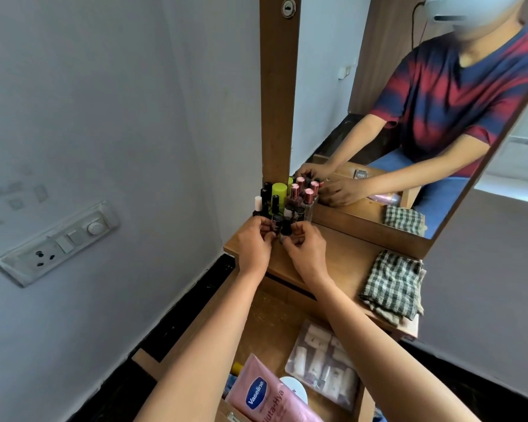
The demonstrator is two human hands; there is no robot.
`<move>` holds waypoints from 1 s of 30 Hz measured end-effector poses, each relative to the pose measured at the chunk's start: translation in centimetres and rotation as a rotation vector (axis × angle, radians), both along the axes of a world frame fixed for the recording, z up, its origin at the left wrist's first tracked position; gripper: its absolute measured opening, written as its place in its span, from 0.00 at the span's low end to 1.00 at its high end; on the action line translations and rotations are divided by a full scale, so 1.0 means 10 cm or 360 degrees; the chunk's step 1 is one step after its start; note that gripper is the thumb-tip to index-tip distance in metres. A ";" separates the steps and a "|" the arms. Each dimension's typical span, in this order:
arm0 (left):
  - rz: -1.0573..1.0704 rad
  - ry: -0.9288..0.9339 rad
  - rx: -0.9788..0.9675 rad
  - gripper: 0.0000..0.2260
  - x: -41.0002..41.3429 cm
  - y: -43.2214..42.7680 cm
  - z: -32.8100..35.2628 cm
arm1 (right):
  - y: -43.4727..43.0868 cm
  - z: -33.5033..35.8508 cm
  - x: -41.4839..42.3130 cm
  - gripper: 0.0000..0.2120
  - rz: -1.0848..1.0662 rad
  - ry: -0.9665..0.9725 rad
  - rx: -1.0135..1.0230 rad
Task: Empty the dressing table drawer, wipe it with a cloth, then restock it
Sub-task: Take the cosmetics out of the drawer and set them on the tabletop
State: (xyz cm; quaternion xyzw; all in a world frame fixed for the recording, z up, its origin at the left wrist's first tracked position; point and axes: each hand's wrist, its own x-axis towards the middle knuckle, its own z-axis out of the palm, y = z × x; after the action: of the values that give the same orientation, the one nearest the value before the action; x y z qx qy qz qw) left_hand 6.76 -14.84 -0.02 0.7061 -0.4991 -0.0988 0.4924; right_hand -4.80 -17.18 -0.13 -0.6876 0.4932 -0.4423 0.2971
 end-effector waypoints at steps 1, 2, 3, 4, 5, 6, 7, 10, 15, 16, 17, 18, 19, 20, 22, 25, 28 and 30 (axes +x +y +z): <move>0.0004 -0.0004 0.0000 0.09 0.00 -0.01 -0.01 | -0.01 0.00 0.01 0.12 -0.0017 -0.0005 0.0000; 0.0010 -0.0005 0.0001 0.09 0.00 -0.02 -0.02 | -0.02 0.00 0.01 0.12 -0.0032 -0.0012 -0.0002; 0.0018 0.0002 0.0002 0.09 -0.01 -0.03 -0.02 | -0.03 0.00 0.02 0.11 -0.0044 -0.0017 -0.0004; 0.0030 0.0009 0.0002 0.09 -0.01 -0.05 -0.03 | -0.04 0.00 0.02 0.11 -0.0053 -0.0019 -0.0001; 0.0049 0.0010 0.0005 0.09 -0.02 -0.06 -0.04 | -0.04 0.01 0.03 0.11 -0.0061 -0.0022 0.0008; 0.0075 0.0003 0.0011 0.09 -0.02 -0.07 -0.04 | -0.05 0.02 0.04 0.10 -0.0068 -0.0029 0.0018; 0.0105 -0.0010 0.0021 0.08 -0.03 -0.08 -0.04 | -0.05 0.02 0.05 0.10 -0.0074 -0.0040 0.0023; 0.0185 -0.0050 0.0056 0.07 -0.05 -0.10 -0.04 | -0.04 0.02 0.07 0.10 -0.0099 -0.0070 0.0022; 0.0280 -0.0111 0.0097 0.05 -0.07 -0.12 -0.02 | -0.03 0.02 0.10 0.09 -0.0146 -0.0098 0.0067; 0.0290 -0.0112 0.0094 0.05 -0.07 -0.12 -0.02 | -0.03 0.02 0.11 0.09 -0.0156 -0.0104 0.0082; 0.0297 -0.0109 0.0088 0.05 -0.08 -0.11 -0.02 | -0.03 0.02 0.11 0.09 -0.0167 -0.0110 0.0094; 0.0302 -0.0103 0.0081 0.05 -0.08 -0.11 -0.03 | -0.03 0.02 0.12 0.09 -0.0176 -0.0114 0.0101; 0.0304 -0.0097 0.0076 0.05 -0.08 -0.11 -0.03 | -0.03 0.03 0.12 0.08 -0.0183 -0.0114 0.0106; 0.0305 -0.0094 0.0072 0.05 -0.08 -0.11 -0.03 | -0.03 0.03 0.12 0.08 -0.0187 -0.0112 0.0108; 0.0301 -0.0093 0.0066 0.05 -0.08 -0.12 -0.04 | -0.03 0.03 0.12 0.07 -0.0192 -0.0099 0.0107; 0.0289 -0.0085 0.0059 0.05 -0.08 -0.11 -0.04 | -0.03 0.03 0.12 0.06 -0.0200 -0.0078 0.0108; 0.0267 -0.0065 0.0065 0.06 -0.08 -0.08 -0.02 | -0.02 0.03 0.11 0.07 -0.0200 -0.0091 0.0126; 0.0247 -0.0068 0.0065 0.06 -0.08 -0.03 0.00 | 0.00 0.03 0.09 0.08 -0.0185 -0.0119 0.0151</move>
State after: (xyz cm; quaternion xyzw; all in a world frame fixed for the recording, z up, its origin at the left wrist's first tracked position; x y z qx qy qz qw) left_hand 5.95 -15.15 0.01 0.7545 -0.4512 -0.0553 0.4734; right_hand -3.89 -17.16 0.16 -0.6260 0.5413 -0.4604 0.3212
